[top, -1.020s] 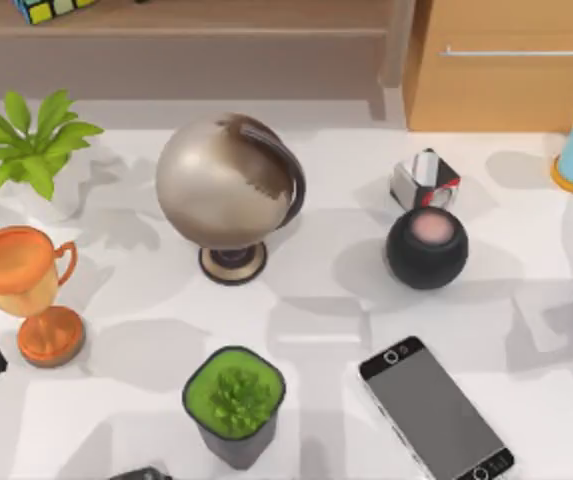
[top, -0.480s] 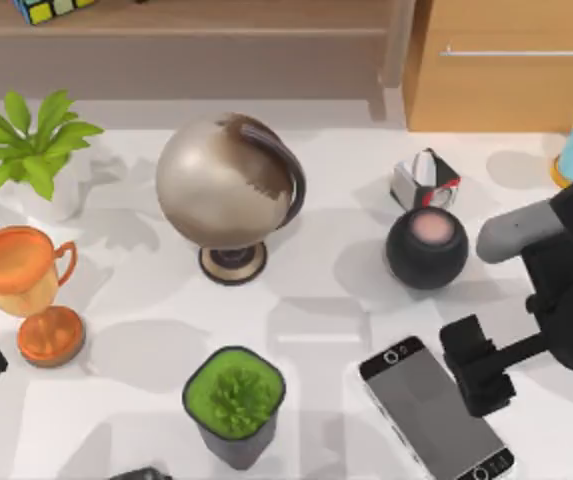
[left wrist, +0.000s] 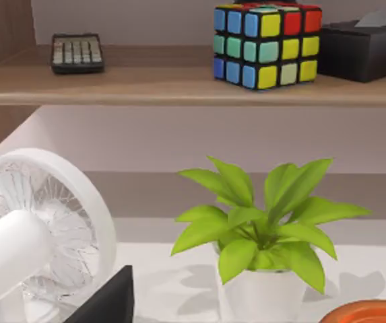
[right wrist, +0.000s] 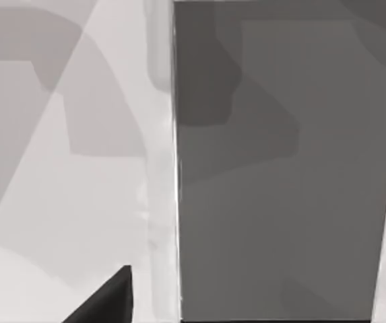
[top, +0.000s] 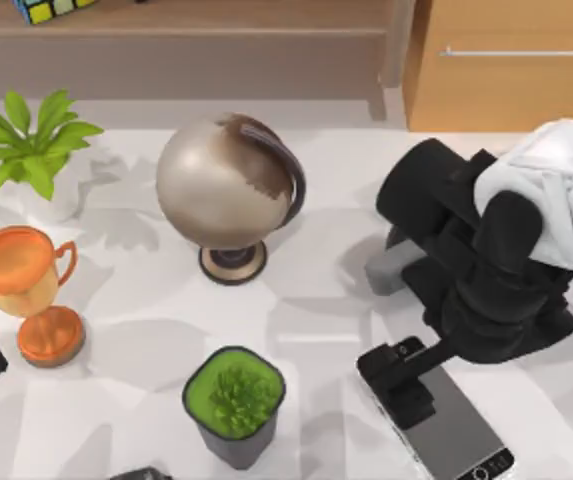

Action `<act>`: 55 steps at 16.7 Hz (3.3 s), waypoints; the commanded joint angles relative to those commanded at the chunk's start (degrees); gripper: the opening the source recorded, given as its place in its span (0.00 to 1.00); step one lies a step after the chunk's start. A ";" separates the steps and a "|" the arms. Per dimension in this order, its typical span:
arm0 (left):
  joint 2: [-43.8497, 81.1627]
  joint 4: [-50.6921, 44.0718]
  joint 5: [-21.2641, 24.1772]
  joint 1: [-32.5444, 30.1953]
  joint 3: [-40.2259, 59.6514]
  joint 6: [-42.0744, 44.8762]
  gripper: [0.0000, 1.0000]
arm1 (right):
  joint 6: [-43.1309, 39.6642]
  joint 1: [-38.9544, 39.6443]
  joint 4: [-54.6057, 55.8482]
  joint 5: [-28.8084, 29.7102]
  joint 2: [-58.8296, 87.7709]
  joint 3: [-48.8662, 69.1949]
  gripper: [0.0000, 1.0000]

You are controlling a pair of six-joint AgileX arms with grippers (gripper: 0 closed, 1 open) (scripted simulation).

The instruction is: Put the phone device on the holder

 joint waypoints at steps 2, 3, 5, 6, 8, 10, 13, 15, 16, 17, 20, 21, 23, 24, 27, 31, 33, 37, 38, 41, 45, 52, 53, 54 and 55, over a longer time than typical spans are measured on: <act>0.00 0.00 0.00 0.00 0.00 0.00 1.00 | -0.36 0.00 -1.35 -0.13 2.30 1.79 1.00; 0.00 0.00 0.00 0.00 0.00 0.00 1.00 | -0.42 -0.04 -1.54 -0.15 2.66 2.04 1.00; 0.00 0.00 0.00 0.00 0.00 0.00 1.00 | -0.42 -0.04 -1.54 -0.15 2.66 2.04 1.00; 0.00 0.00 0.00 0.00 0.00 0.00 1.00 | -0.42 -0.04 -1.54 -0.15 2.66 2.04 1.00; 0.00 0.00 0.00 0.00 0.00 0.00 1.00 | -0.40 -0.23 -1.23 -0.13 2.61 1.74 1.00; 0.00 0.00 0.00 0.00 0.00 0.00 1.00 | -0.45 -0.14 0.85 -0.14 3.69 0.41 1.00; 0.00 0.00 0.00 0.00 0.00 0.00 1.00 | -0.34 -0.04 8.06 -0.14 6.89 -3.01 1.00; 0.00 0.00 0.00 0.00 0.00 0.00 1.00 | -0.26 0.00 13.20 -0.13 9.12 -5.60 1.00; 0.00 0.00 0.00 0.00 0.00 0.00 1.00 | -0.22 0.03 14.97 -0.13 10.08 -6.63 1.00; 0.00 0.00 0.00 0.00 0.00 0.00 1.00 | -0.19 0.06 16.13 -0.12 10.78 -7.34 1.00; 0.00 0.00 0.00 0.00 0.00 0.00 1.00 | -0.18 0.07 16.72 -0.12 11.15 -7.74 1.00; 0.00 0.00 0.00 0.00 0.00 0.00 1.00 | -0.18 0.07 16.72 -0.12 11.15 -7.74 1.00; 0.00 0.00 0.00 0.00 0.00 0.00 1.00 | -0.18 0.07 16.72 -0.12 11.15 -7.74 0.85; 0.00 0.00 0.00 0.00 0.00 0.00 1.00 | -0.18 0.07 16.72 -0.12 11.15 -7.74 0.77; 0.00 0.00 0.00 0.00 0.00 0.00 1.00 | -0.18 0.07 16.72 -0.12 11.15 -7.74 0.55; 0.00 0.00 0.00 0.00 0.00 0.00 1.00 | -0.18 0.07 16.72 -0.12 11.15 -7.74 0.25; 0.00 0.00 0.00 0.00 0.00 0.00 1.00 | -0.18 0.07 16.72 -0.12 11.15 -7.74 0.10; 0.00 0.00 0.00 0.00 0.00 0.00 1.00 | -0.18 0.07 16.72 -0.12 11.15 -7.74 0.00; 0.00 0.00 0.00 0.00 0.00 0.00 1.00 | -0.18 0.07 16.72 -0.12 11.15 -7.74 0.00; 0.00 0.00 0.00 0.00 0.00 0.00 1.00 | -0.18 0.07 16.72 -0.12 11.15 -7.74 0.00; 0.00 0.00 0.00 0.00 0.00 0.00 1.00 | -0.20 -0.03 14.27 0.26 8.23 -6.23 0.00; 0.00 0.00 0.00 0.00 0.00 0.00 1.00 | -0.29 -0.03 10.52 0.24 6.31 -4.55 0.00; 0.00 0.00 0.00 0.00 0.00 0.00 1.00 | -0.20 -0.01 10.66 0.21 6.57 -4.71 0.00; 0.00 0.00 0.00 0.00 0.00 0.00 1.00 | -0.20 -0.01 10.66 0.21 6.57 -4.71 0.00; 0.00 0.00 0.00 0.00 0.00 0.00 1.00 | -0.29 -0.13 10.93 0.15 6.08 -4.26 0.00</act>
